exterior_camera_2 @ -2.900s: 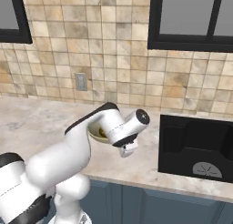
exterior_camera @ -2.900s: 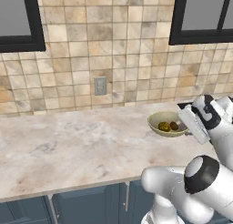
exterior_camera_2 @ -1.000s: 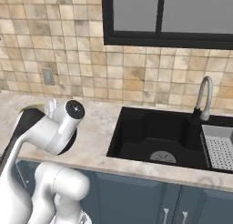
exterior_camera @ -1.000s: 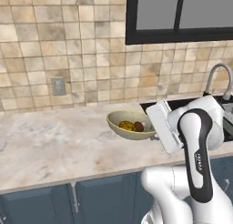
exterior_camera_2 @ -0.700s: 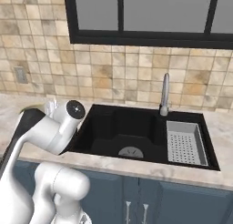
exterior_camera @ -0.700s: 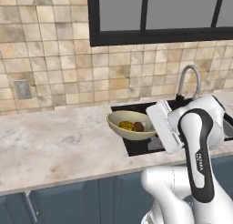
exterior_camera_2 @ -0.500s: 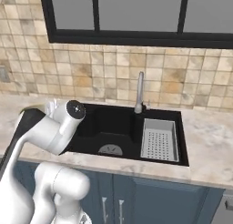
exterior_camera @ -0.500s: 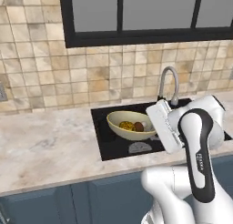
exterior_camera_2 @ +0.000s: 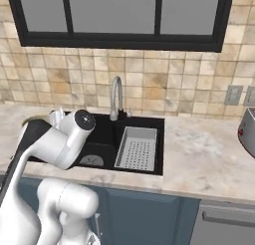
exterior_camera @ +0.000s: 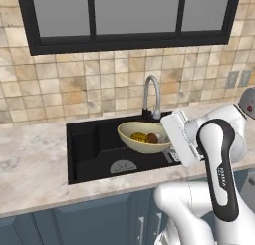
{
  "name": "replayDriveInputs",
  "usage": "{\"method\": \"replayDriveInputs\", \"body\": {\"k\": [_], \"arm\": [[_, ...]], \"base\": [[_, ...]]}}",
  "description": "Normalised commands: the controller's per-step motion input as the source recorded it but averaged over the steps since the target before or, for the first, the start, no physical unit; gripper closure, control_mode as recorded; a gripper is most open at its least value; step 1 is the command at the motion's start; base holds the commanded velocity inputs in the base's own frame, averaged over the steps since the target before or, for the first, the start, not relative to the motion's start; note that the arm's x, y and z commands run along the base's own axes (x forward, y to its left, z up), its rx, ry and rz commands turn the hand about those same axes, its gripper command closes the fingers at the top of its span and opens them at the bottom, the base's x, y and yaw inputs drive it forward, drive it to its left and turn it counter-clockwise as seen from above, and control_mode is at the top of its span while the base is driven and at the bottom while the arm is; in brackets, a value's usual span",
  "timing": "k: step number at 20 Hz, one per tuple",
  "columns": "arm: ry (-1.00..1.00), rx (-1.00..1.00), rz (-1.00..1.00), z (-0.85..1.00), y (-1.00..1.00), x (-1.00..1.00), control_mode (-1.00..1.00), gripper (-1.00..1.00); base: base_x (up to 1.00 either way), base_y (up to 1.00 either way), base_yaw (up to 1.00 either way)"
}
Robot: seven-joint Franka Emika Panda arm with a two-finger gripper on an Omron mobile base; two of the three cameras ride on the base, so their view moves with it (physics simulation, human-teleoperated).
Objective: Dump the mushroom and lemon from the bowl so the bowl can be washed. Place the bowl in the sink after clearing the leftovers.
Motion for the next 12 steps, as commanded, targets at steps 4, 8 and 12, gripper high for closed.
{"method": "replayDriveInputs", "body": {"k": [4, 8, 12], "arm": [[0.00, 0.00, 0.00, 0.00, 0.00, 0.00, 1.00, 1.00], [0.00, 0.00, 0.00, 0.00, 0.00, 0.00, 1.00, 1.00], [-0.01, 0.00, 0.01, -0.01, -0.08, 0.11, -1.00, 1.00]], "base": [[0.44, -0.01, -0.05], [0.42, 0.00, -0.02], [0.18, 0.00, 0.00]]}}
